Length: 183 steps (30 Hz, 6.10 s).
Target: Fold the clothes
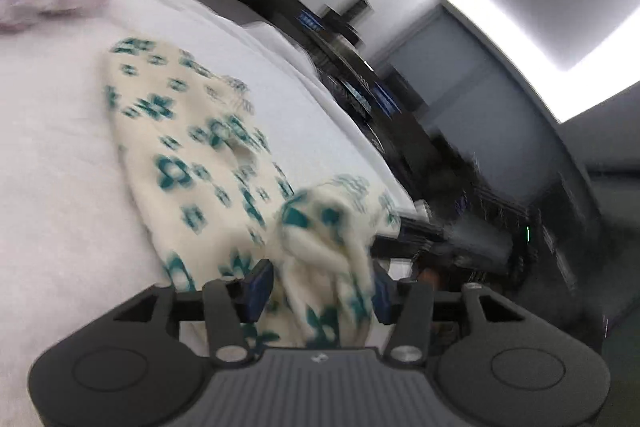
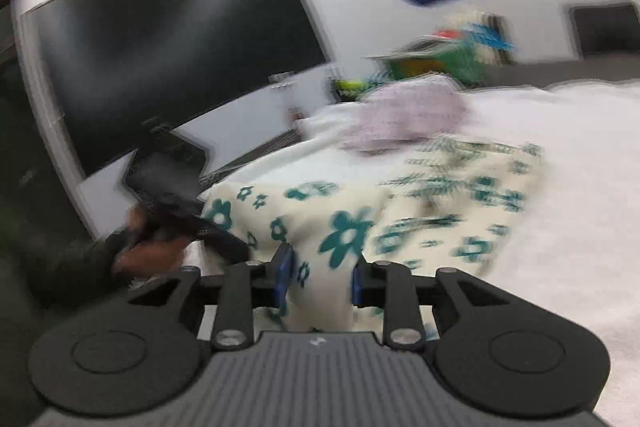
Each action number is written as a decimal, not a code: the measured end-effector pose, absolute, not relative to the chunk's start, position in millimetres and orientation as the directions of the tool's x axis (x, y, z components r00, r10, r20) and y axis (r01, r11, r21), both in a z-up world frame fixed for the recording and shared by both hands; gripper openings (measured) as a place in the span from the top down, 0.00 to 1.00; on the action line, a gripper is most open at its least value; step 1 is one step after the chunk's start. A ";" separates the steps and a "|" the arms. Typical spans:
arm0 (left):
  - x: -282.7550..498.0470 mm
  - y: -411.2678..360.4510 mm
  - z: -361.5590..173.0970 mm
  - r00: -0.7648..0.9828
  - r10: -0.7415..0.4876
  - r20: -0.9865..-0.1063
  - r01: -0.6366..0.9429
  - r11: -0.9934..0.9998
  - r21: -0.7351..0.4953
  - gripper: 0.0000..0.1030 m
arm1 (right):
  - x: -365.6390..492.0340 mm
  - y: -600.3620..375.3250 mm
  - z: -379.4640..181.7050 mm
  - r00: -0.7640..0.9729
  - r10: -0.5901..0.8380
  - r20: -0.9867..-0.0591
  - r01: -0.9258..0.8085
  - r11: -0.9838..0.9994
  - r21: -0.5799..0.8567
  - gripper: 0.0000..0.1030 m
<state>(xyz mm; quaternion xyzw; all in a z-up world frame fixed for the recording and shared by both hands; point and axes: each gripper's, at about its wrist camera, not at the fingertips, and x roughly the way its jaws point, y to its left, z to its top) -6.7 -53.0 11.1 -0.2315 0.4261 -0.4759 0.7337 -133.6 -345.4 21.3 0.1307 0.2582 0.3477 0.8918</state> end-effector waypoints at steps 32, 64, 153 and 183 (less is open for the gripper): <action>-7.7 -37.0 8.4 0.620 -0.627 -0.472 0.258 0.731 -0.632 0.46 | -104.1 -314.9 10.6 0.839 0.286 -0.463 -0.168 0.945 0.280 0.80; -126.1 -5.7 15.7 0.620 -0.723 -0.305 0.472 0.654 -0.591 0.71 | -130.2 -238.6 17.3 0.822 0.383 -0.420 -0.362 0.923 0.132 0.62; -76.3 -53.6 43.9 0.709 -0.598 -0.373 0.399 0.777 -0.487 0.79 | -112.5 -259.4 27.3 0.879 0.272 -0.392 -0.233 0.962 0.145 0.75; -106.8 -41.7 18.7 0.413 -0.749 -0.518 0.748 0.603 -0.276 0.82 | -210.6 -312.7 -0.3 0.772 0.487 -0.408 -0.491 0.865 0.102 0.91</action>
